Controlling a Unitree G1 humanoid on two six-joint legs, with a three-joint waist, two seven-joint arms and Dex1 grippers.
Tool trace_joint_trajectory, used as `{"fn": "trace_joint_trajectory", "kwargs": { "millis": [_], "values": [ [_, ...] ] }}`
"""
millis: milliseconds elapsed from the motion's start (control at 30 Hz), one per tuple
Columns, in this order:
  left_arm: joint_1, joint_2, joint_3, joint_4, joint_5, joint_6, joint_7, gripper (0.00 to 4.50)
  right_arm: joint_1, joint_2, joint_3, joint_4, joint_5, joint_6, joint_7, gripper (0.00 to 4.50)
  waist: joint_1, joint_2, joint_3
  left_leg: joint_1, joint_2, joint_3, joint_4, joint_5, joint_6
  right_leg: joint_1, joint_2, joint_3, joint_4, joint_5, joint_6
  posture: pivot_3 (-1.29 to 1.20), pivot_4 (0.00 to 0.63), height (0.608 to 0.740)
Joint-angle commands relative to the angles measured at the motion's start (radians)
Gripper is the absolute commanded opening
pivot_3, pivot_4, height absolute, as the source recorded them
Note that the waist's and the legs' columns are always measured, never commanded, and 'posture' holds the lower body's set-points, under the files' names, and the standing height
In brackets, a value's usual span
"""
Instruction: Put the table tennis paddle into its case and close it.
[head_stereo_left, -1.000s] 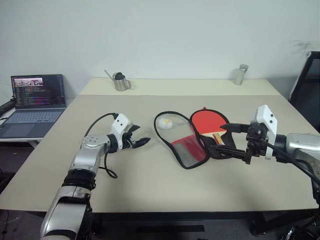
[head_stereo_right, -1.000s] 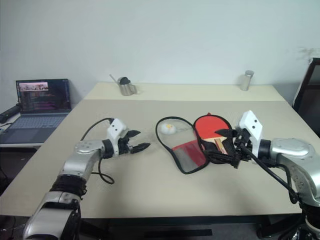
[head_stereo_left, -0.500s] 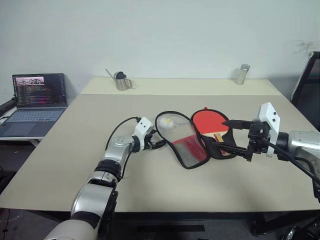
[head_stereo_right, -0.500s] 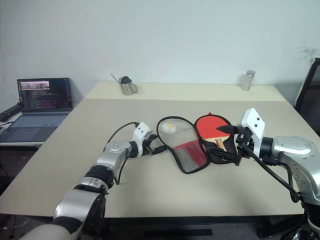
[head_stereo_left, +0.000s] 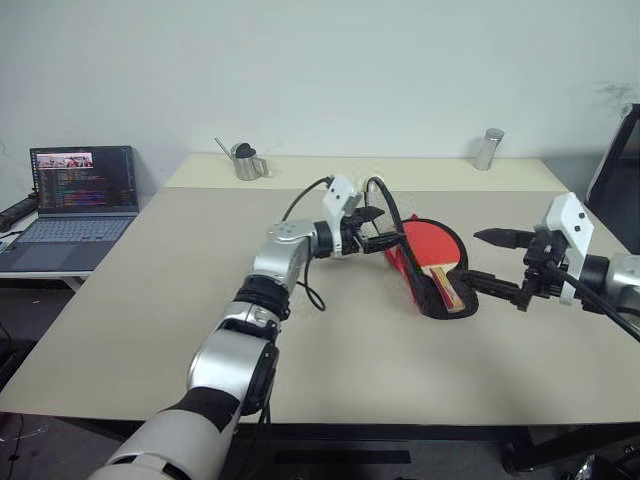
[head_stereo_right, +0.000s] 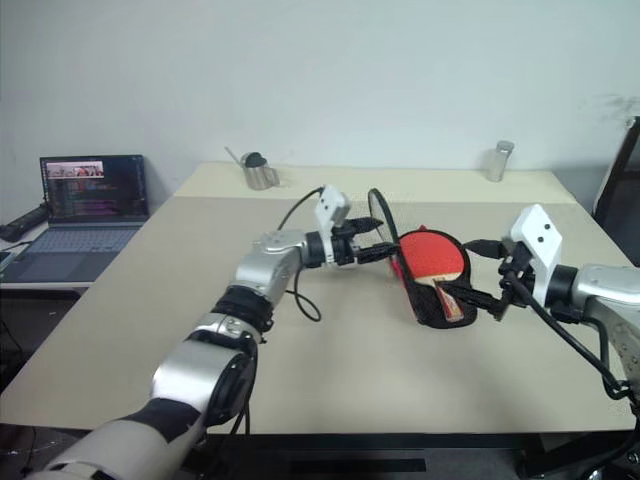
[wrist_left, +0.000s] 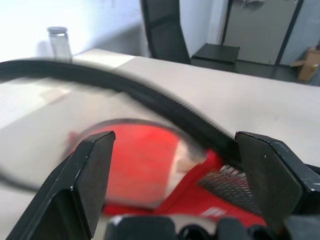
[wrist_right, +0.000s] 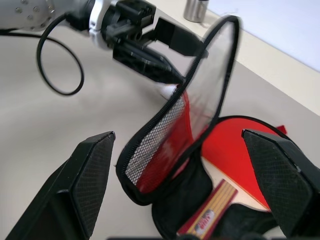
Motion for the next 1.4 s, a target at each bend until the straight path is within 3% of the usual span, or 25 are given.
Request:
{"fn": "trace_joint_trajectory", "kwargs": {
  "millis": [33, 467, 867, 1167, 1400],
  "values": [
    [-0.041, -0.028, 0.023, 0.046, -0.001, -0.045, 0.043, 4.23, -0.021, -0.021, -0.034, -0.003, 0.0, -0.004, -0.017, 4.45, 0.0, 0.0, 0.0, 0.0, 0.0, 0.0, 0.0, 0.0, 0.0, 0.0, 0.0, 0.0, 0.0, 0.0, 0.0, 0.0, 0.15, 0.74],
    [-0.101, -0.122, 0.054, 0.239, 0.04, -0.157, 0.161, 4.23, -0.021, -0.017, -0.027, -0.026, 0.007, 0.006, -0.071, 4.45, 0.007, 0.0, 0.0, 0.0, 0.0, 0.0, 0.0, 0.0, 0.0, 0.0, 0.0, 0.0, 0.0, 0.0, 0.0, 0.0, 0.15, 0.74],
    [-0.199, -0.187, 0.158, 0.299, 0.014, -0.232, 0.265, 4.23, -0.054, -0.02, -0.041, 0.019, -0.027, -0.023, -0.116, 4.45, 0.007, 0.0, 0.0, 0.0, 0.0, 0.0, 0.0, 0.0, 0.0, 0.0, 0.0, 0.0, 0.0, 0.0, 0.0, 0.0, 0.15, 0.74],
    [-0.155, -0.236, 0.144, 0.341, 0.078, -0.276, 0.359, 4.23, -0.122, -0.044, -0.037, 0.078, -0.049, -0.029, -0.105, 4.45, 0.008, 0.0, 0.0, 0.0, -0.001, 0.0, 0.0, 0.0, 0.0, 0.0, 0.0, 0.0, 0.0, 0.0, 0.0, 0.0, 0.15, 0.74],
    [-0.123, -0.23, 0.155, 0.35, 0.096, -0.269, 0.384, 4.23, -0.085, -0.033, -0.052, 0.031, -0.025, 0.0, -0.125, 4.45, 0.008, 0.0, 0.0, 0.0, -0.001, 0.0, 0.0, 0.0, 0.0, 0.0, 0.0, 0.0, 0.0, 0.0, 0.0, 0.0, 0.15, 0.74]
  ]
}}
